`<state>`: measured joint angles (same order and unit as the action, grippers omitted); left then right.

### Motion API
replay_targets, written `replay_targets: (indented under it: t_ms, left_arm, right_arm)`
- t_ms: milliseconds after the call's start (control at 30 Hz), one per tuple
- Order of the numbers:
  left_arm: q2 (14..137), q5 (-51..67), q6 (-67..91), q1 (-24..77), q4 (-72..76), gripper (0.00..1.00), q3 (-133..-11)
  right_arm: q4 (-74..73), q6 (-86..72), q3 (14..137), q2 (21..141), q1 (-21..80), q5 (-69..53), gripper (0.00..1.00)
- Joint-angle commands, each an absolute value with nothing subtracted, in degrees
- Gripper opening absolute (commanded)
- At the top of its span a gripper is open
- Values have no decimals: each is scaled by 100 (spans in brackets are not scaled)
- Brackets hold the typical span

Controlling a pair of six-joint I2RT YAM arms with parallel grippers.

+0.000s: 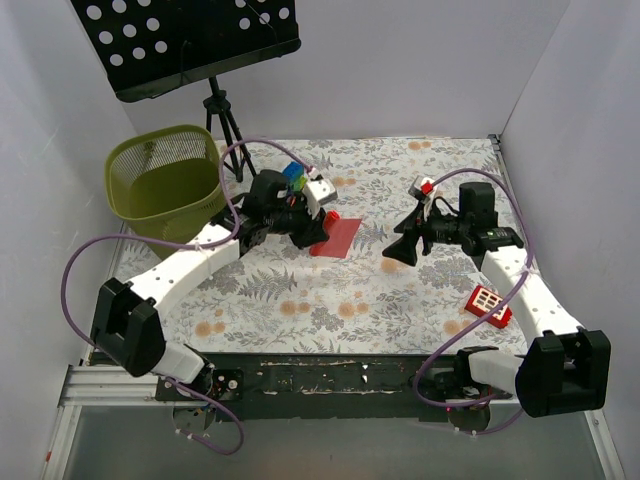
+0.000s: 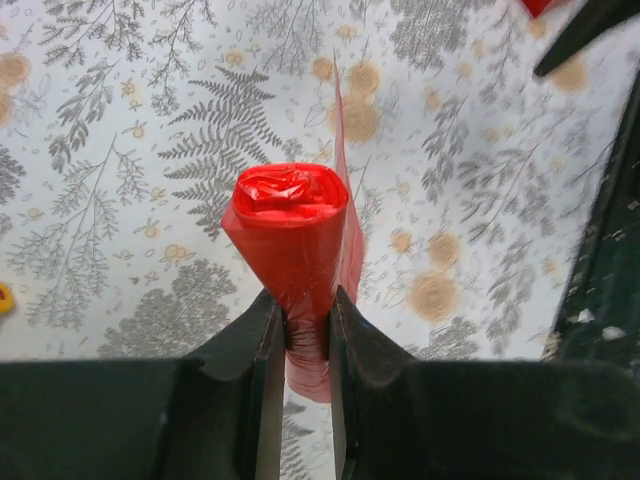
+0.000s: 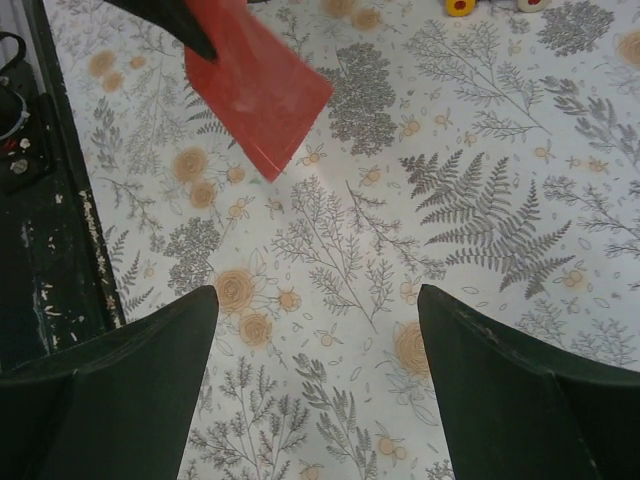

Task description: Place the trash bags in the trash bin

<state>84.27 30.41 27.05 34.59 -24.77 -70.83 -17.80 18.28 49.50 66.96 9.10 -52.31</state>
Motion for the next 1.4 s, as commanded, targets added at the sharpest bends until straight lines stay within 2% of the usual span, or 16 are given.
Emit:
replay_targets:
  t_ms: [0, 133, 267, 333, 467, 500, 533, 567, 600, 633, 833, 967, 1133, 1167, 1267, 1367]
  left_arm:
    - [7744, 2437, 708, 3761, -343, 0, -5822]
    - [7848, 2206, -1427, 3946, 2961, 0, -4214]
    - [8629, 2863, -3179, 4034, 5383, 0, -3332]
    - [8911, 3311, -3601, 4034, 5826, 0, -3130]
    - [9044, 3954, -4778, 4034, 5276, 0, -2516]
    - [8983, 4051, -5147, 4034, 4978, 15, -2340]
    - [8835, 4078, -5455, 4034, 4505, 43, -2251]
    - [8642, 4148, -5649, 4034, 4039, 79, -2154]
    - [8344, 4253, -5738, 4025, 3512, 95, -2075]
    - [7871, 4315, -5852, 4034, 2863, 98, -2022]
    - [5690, 4036, -5496, 4025, -779, 98, -2311]
    - [5229, 3219, -2873, 4034, -1684, 98, -3214]
    - [6728, 2102, 1371, 4034, -2950, 98, -5374]
    - [7315, 2031, 2024, 4034, -3249, 93, -5840]
    - [8381, 2407, 3922, 4034, -3840, 86, -6826]
    - [9112, 2050, 5384, 4069, -4025, 79, -7285]
  right_arm:
    - [-1696, 2249, 5282, 6654, 940, -5020, 89]
    - [-1793, 2434, 5037, 6250, 940, -4475, 88]
    - [-1688, 2513, 4659, 5731, 940, -3781, 88]
    - [-1696, 2610, 4544, 5625, 940, -3639, 88]
    - [-1732, 2733, 4377, 5651, 940, -3630, 88]
    - [-1705, 2733, 4368, 5686, 940, -3639, 88]
    - [-1696, 2725, 4377, 5739, 940, -3647, 88]
    - [-1679, 2716, 4394, 5774, 940, -3639, 88]
    - [-1670, 2716, 4412, 5809, 940, -3630, 88]
    - [-1661, 2716, 4412, 5827, 940, -3639, 88]
    - [-1556, 2725, 4289, 5853, 940, -3753, 88]
    - [-1424, 2480, 4263, 6037, 940, -3858, 88]
    - [-1415, 2048, 4429, 6696, 1142, -4192, 73]
    - [-1450, 2065, 4482, 6845, 1247, -4166, 71]
    - [-1214, 1768, 4561, 7127, 1389, -3939, 71]
    - [-1283, 1521, 4842, 7286, 1389, -3544, 71]
